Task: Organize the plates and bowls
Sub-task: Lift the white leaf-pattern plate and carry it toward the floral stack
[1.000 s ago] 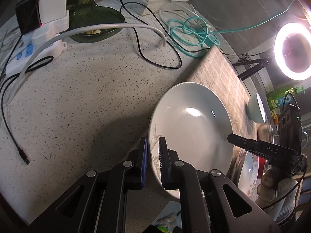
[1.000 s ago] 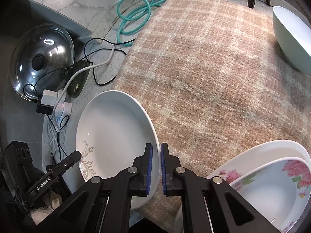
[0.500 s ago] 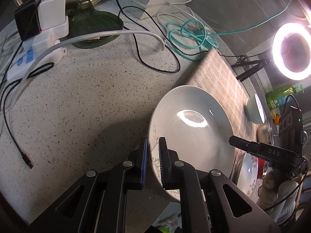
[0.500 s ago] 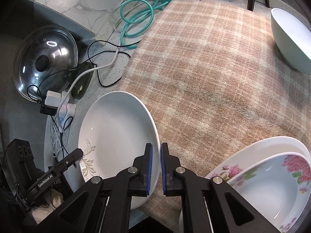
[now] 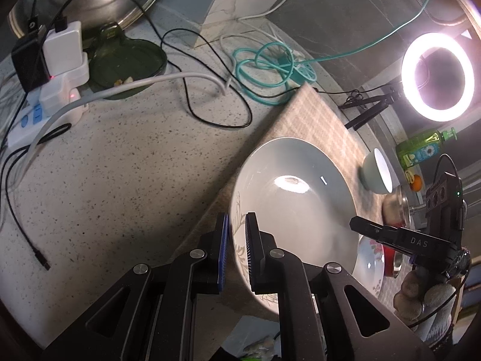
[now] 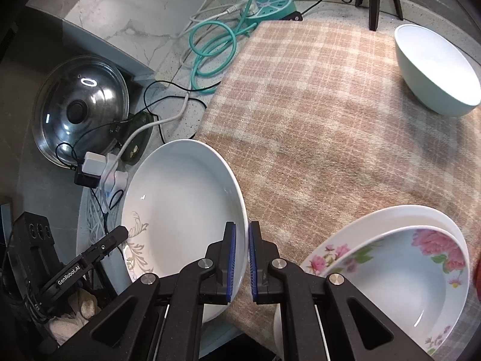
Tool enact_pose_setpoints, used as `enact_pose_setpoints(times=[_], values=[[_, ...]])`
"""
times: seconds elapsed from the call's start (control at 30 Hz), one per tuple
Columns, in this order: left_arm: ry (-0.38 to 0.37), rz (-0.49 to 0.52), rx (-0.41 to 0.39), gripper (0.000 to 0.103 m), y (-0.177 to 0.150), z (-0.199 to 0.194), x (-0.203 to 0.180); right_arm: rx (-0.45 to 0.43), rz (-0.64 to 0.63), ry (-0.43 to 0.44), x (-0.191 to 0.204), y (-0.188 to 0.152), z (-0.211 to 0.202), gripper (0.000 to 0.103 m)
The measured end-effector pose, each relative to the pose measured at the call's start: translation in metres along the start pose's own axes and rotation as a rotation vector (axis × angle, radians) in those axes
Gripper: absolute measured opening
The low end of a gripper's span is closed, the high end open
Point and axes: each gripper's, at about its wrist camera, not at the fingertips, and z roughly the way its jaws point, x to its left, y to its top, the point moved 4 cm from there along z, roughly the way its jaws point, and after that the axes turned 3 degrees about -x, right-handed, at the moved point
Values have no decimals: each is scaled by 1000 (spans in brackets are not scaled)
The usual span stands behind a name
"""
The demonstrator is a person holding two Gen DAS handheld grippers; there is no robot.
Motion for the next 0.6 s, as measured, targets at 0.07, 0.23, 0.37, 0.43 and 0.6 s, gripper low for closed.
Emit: enact_pose_setpoints(times=[0.07, 0.23, 0.37, 0.43, 0.6], values=[[-10, 12, -3, 9, 1, -1, -6, -9, 8, 4, -3, 0, -6, 8], [-37, 36, -4, 9, 2, -2, -23, -37, 26, 2, -10, -3, -23, 8], [-60, 58, 2, 9, 1, -2, -35, -56, 46, -4, -19, -8, -37, 8], [-69, 71, 5, 9, 0, -1, -41, -65, 58, -5, -25, -11, -44, 8], [-90, 102, 18, 9, -3, 3, -57, -88, 87, -13, -39, -18, -58, 8]])
